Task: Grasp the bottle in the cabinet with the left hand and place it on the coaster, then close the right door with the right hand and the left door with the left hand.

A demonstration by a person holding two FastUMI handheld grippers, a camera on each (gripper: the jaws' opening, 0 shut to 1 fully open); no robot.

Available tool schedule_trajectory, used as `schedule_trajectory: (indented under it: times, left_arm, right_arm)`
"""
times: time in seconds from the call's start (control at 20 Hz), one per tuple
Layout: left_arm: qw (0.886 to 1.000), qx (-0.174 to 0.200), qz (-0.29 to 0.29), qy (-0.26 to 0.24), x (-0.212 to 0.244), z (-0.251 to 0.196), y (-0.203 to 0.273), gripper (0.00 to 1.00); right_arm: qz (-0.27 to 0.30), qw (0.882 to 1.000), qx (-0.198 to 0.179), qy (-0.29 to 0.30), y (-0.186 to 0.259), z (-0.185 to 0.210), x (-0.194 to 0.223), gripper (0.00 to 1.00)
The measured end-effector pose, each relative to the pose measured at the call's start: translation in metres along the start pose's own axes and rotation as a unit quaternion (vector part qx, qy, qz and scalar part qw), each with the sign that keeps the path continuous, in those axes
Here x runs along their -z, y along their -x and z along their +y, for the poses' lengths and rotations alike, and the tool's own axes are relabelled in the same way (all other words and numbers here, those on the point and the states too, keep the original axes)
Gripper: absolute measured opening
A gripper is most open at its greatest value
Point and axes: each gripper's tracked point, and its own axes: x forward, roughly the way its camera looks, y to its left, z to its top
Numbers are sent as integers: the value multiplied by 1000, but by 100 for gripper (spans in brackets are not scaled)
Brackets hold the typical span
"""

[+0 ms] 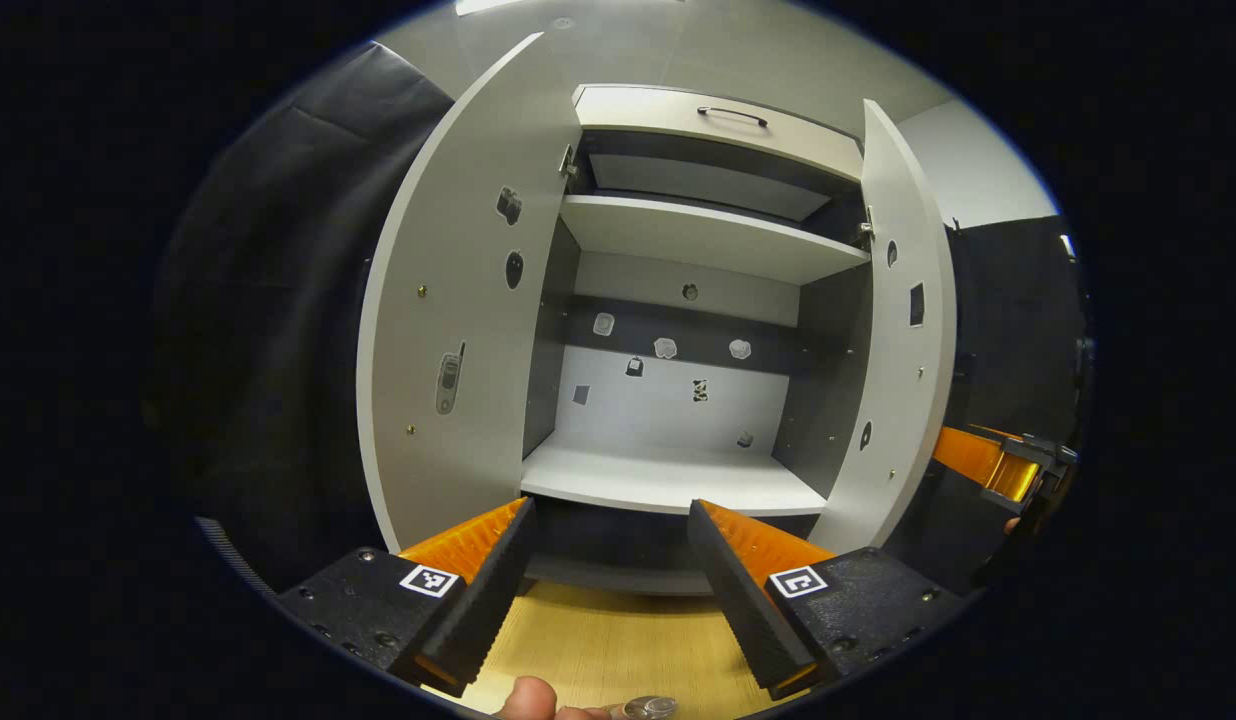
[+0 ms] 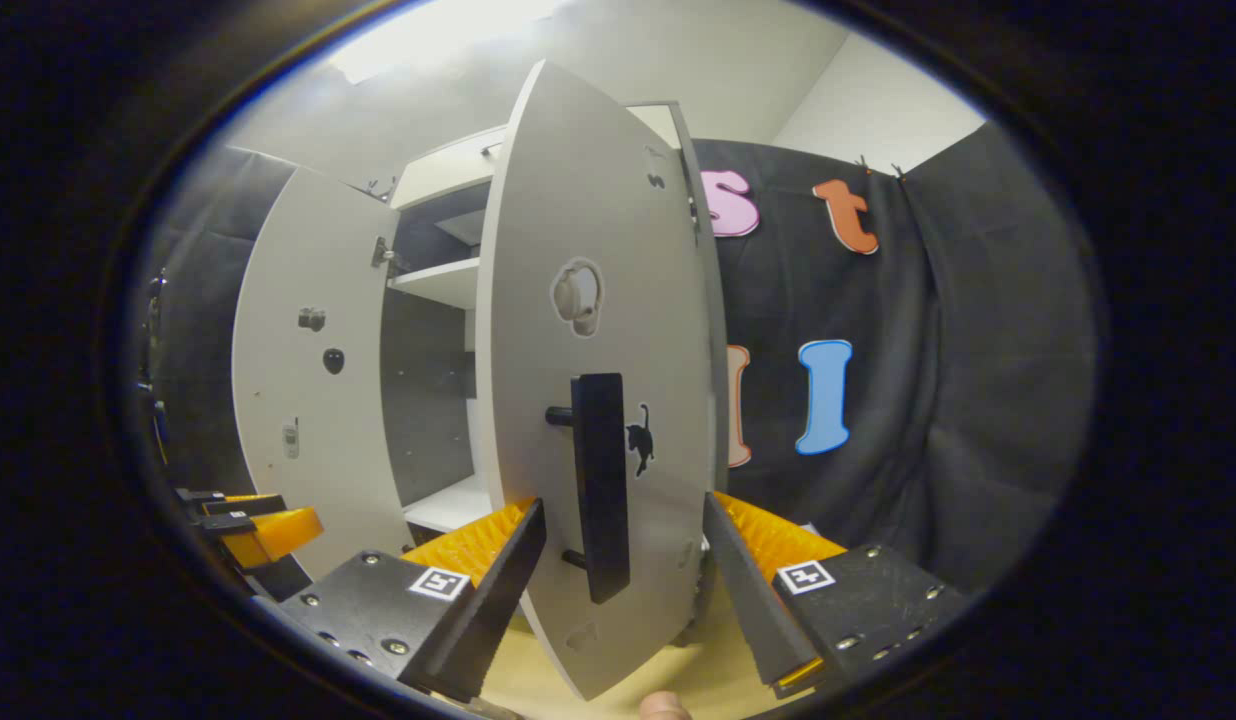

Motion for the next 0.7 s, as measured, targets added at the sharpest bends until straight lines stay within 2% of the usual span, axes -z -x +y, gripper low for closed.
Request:
schedule_trajectory:
  times: [0.1,0.2,0.3,0.45,0.65,0.7]
  left_arm:
    - [1000,-1,2,-2,1,2,1,97]
    - [1000,-4,4,-3,2,4,2,97]
    - [1000,-7,3,-1,2,7,3,97]
    - [1000,-12,5,2,3,12,2,97]
    - [1000,-13,7,4,5,14,2,97]
    - [1000,-14,8,4,6,14,0,97]
  right_arm:
    - [4,1000,-23,3,0,12,3,93]
    - [9,999,-44,-4,0,25,8,96]
    - [11,999,-50,-5,1,29,8,93]
    - [13,998,-53,-3,1,33,9,93]
    - [15,998,-59,-4,0,39,11,100]
    - [15,998,-64,-5,1,42,11,93]
